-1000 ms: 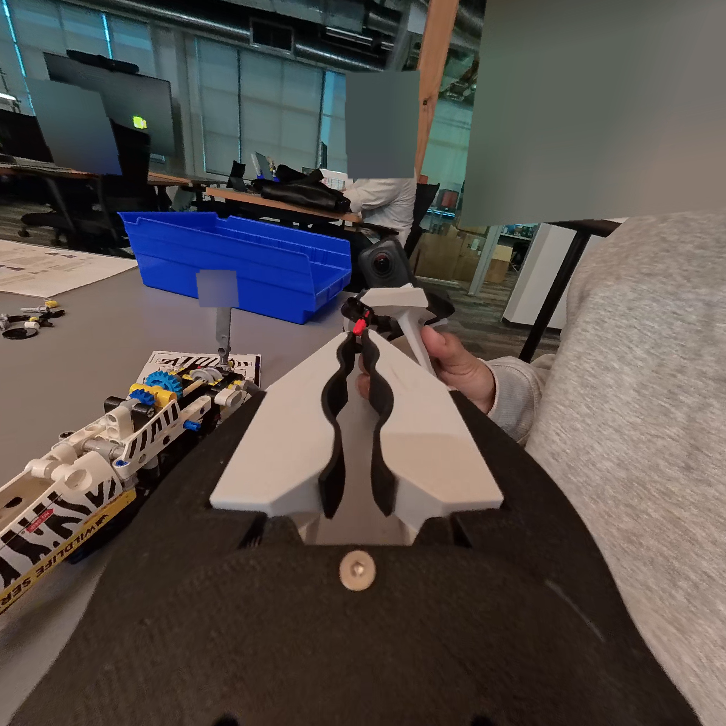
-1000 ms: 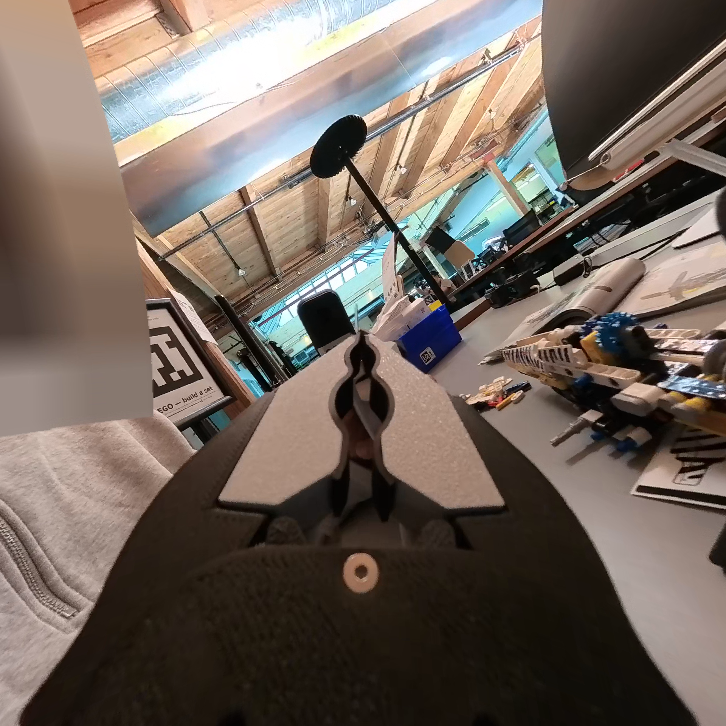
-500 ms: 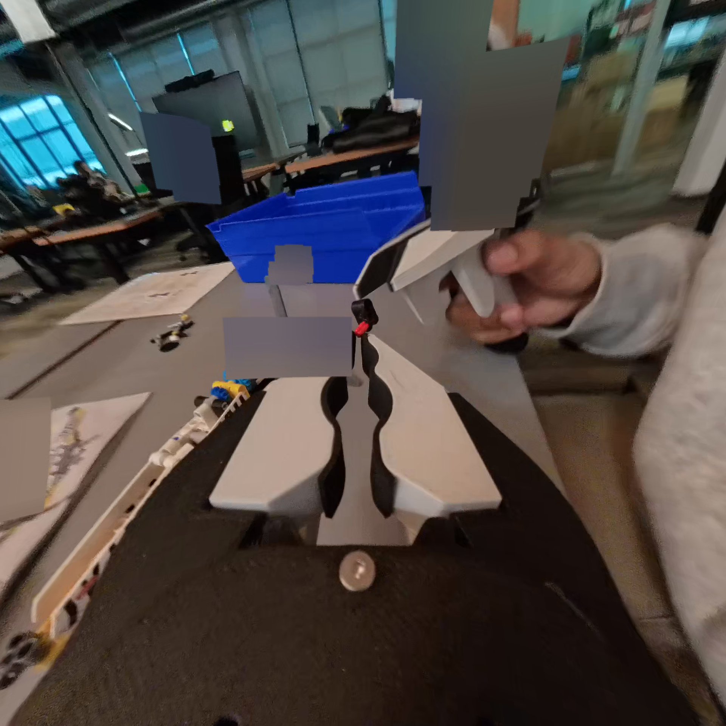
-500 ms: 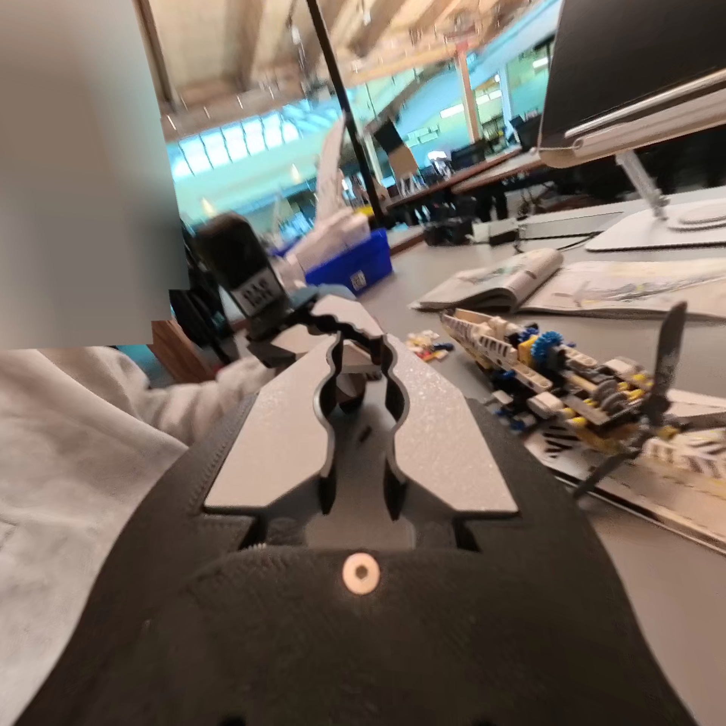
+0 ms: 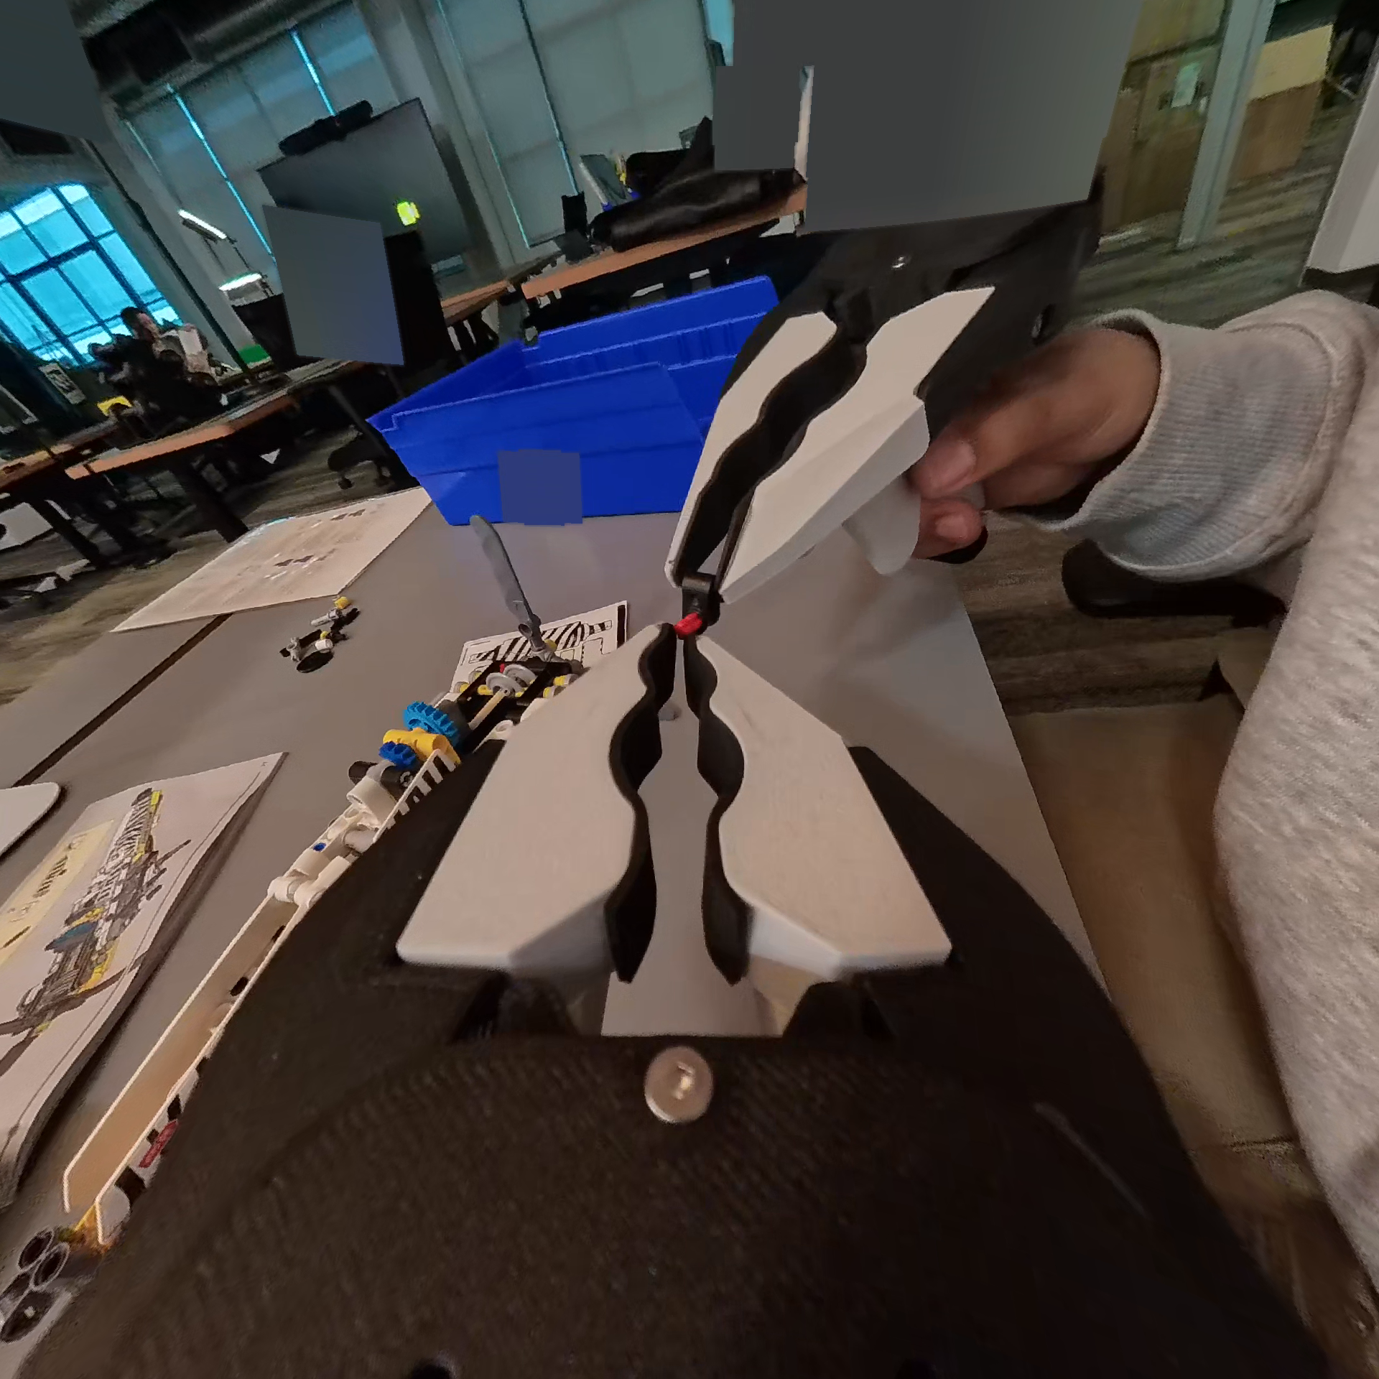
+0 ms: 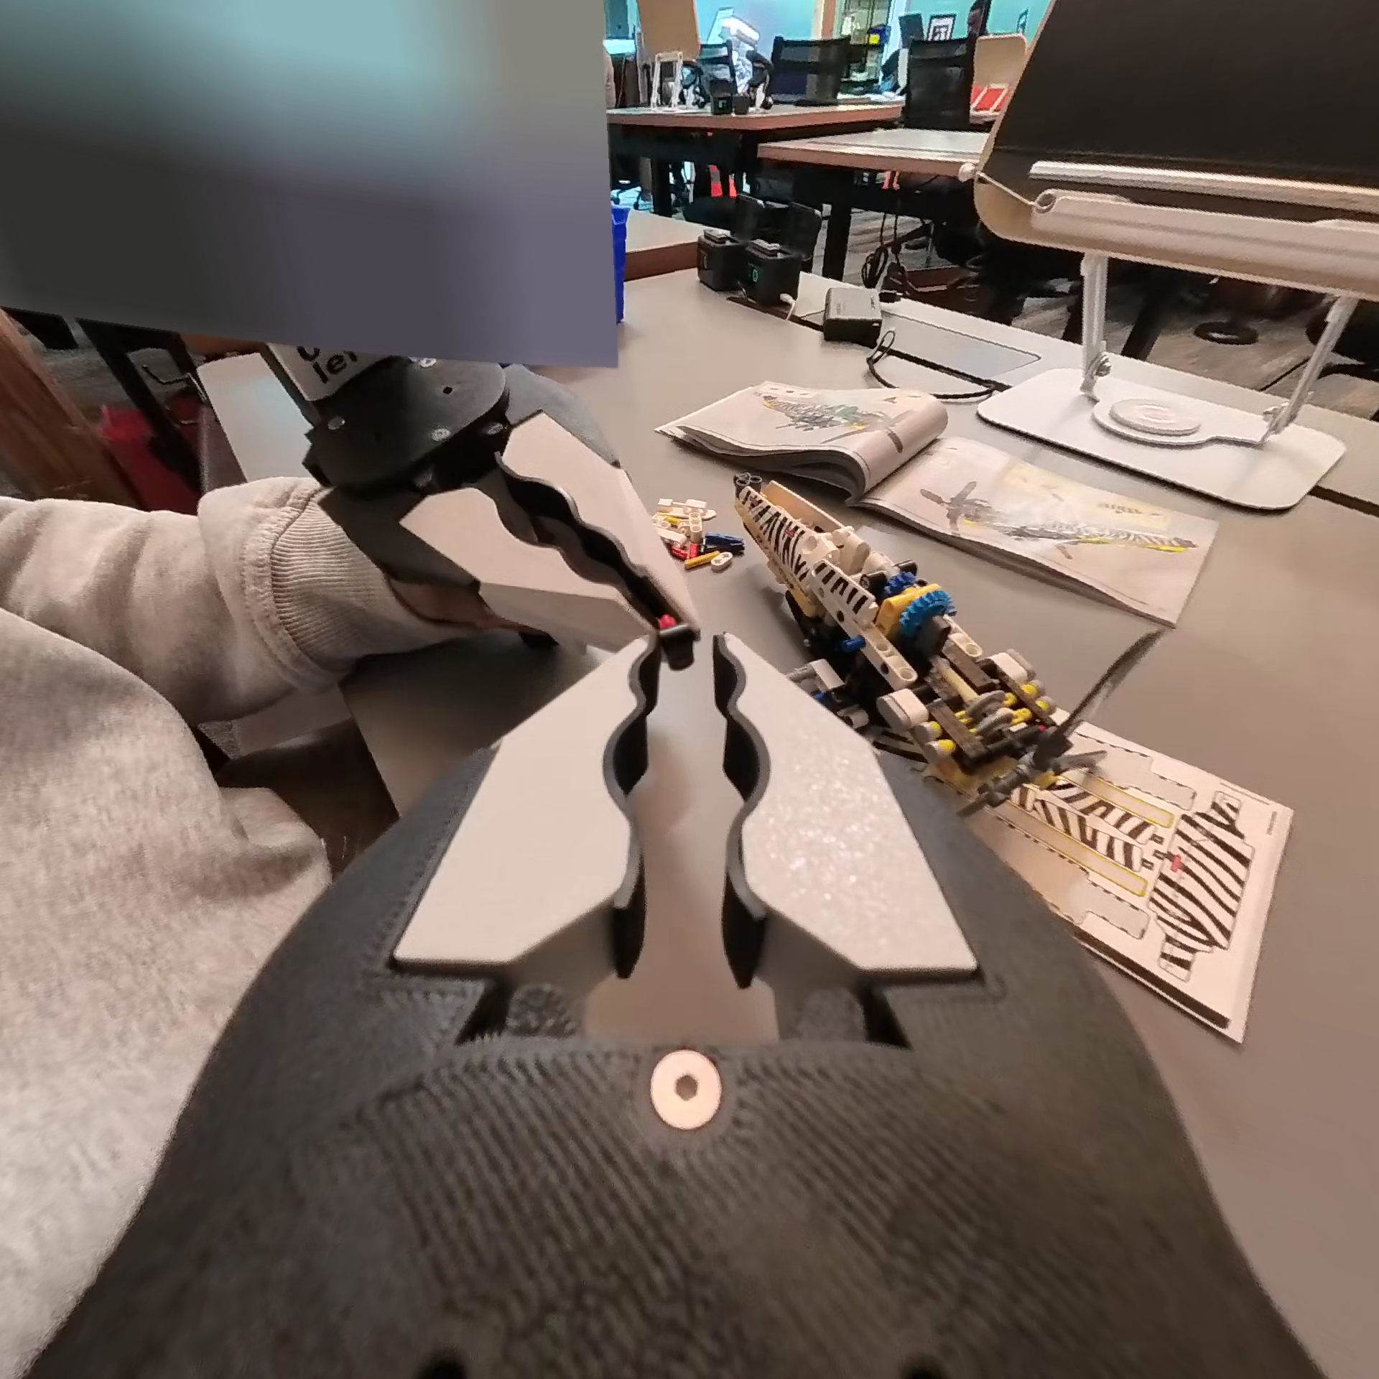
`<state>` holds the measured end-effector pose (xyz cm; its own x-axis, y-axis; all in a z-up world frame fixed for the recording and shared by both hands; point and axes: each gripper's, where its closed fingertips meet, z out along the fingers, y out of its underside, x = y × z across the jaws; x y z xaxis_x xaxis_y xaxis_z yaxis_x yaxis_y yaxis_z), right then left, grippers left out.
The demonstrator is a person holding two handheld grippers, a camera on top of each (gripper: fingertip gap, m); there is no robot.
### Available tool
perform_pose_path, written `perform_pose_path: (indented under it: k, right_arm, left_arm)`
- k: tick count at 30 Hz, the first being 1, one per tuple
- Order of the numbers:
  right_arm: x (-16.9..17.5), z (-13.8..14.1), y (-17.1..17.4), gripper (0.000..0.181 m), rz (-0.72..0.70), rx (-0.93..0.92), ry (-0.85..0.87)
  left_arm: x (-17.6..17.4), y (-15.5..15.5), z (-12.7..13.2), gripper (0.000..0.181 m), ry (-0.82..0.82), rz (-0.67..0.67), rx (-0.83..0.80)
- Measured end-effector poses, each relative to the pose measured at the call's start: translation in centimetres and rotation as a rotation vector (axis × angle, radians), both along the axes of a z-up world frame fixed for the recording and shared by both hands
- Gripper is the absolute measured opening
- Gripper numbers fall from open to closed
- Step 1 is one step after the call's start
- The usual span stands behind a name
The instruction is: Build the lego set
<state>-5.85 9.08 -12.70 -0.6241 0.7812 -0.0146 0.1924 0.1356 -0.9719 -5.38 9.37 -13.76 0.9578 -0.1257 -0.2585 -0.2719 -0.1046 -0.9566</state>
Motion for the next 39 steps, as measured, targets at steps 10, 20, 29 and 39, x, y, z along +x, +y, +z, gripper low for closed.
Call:
perform_pose_path:
  k: [10, 20, 29, 39]
  right_arm:
    - [0.2, -0.4, -0.4, 0.009, 0.017, 0.089, 0.038]
    - [0.6, 0.0, -0.8, 0.004, 0.017, 0.202, 0.162]
    - [1.1, 0.8, -1.1, 0.007, 0.05, 0.178, 0.208]
    - [-0.6, 0.2, 1.0, 0.006, -0.066, 0.177, 0.159]
  left_arm:
    - [0.0, -0.2, 0.2, 0.0, -0.026, -0.012, 0.01]
    - [0.7, -0.8, 0.9, 0.0, -0.149, -0.12, 0.024]
    - [1.2, -0.8, 0.9, 0.0, -0.179, -0.168, 0.009]
    - [-1.5, -0.5, 1.3, 0.014, -0.174, 0.005, 0.061]
